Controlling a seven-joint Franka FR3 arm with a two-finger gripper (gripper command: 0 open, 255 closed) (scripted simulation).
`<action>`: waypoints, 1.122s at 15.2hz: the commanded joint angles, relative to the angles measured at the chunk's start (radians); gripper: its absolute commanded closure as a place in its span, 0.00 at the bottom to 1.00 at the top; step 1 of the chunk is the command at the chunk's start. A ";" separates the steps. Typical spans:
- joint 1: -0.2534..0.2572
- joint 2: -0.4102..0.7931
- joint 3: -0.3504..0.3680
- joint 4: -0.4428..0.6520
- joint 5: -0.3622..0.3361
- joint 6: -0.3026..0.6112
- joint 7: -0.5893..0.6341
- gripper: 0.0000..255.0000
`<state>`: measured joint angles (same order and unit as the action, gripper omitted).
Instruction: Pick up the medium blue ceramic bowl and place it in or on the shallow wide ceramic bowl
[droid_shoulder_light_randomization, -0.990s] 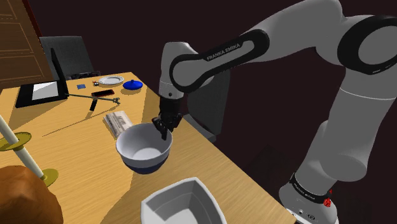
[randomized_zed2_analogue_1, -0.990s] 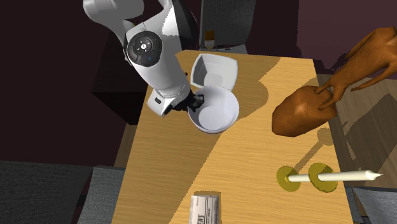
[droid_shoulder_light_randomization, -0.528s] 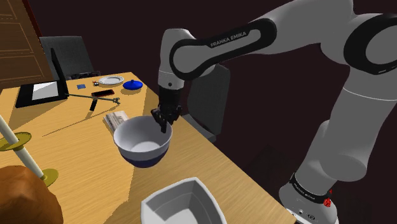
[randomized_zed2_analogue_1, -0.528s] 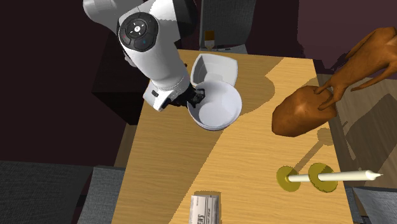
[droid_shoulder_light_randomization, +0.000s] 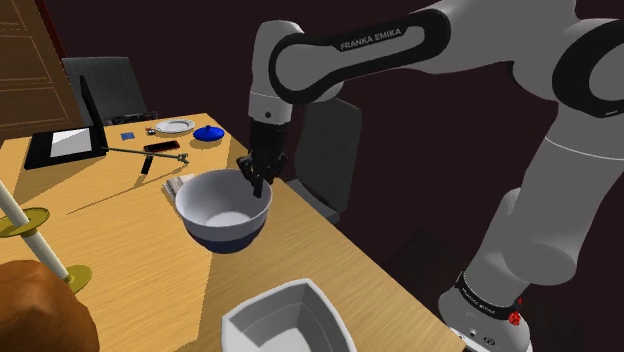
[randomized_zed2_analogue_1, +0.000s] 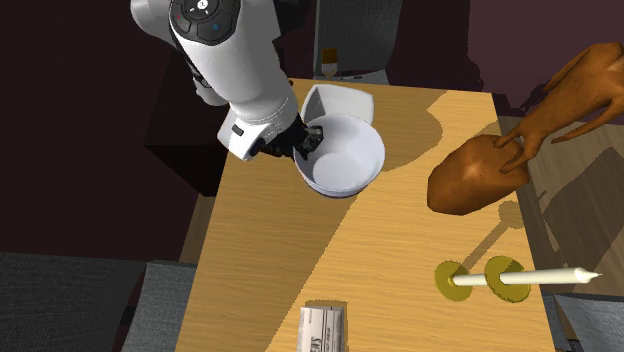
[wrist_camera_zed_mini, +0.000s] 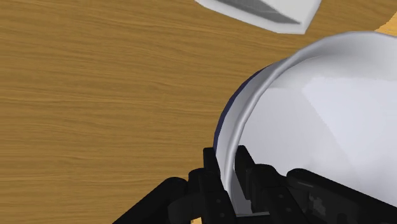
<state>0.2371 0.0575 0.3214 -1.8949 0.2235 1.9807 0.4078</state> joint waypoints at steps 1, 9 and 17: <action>0.007 -0.054 0.008 -0.049 0.018 0.001 0.009 1.00; 0.065 -0.313 0.053 -0.278 0.115 -0.001 0.068 1.00; 0.157 -0.563 0.107 -0.438 0.216 -0.053 0.169 1.00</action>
<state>0.3789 -0.4692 0.4179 -2.3197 0.4245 1.9421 0.5542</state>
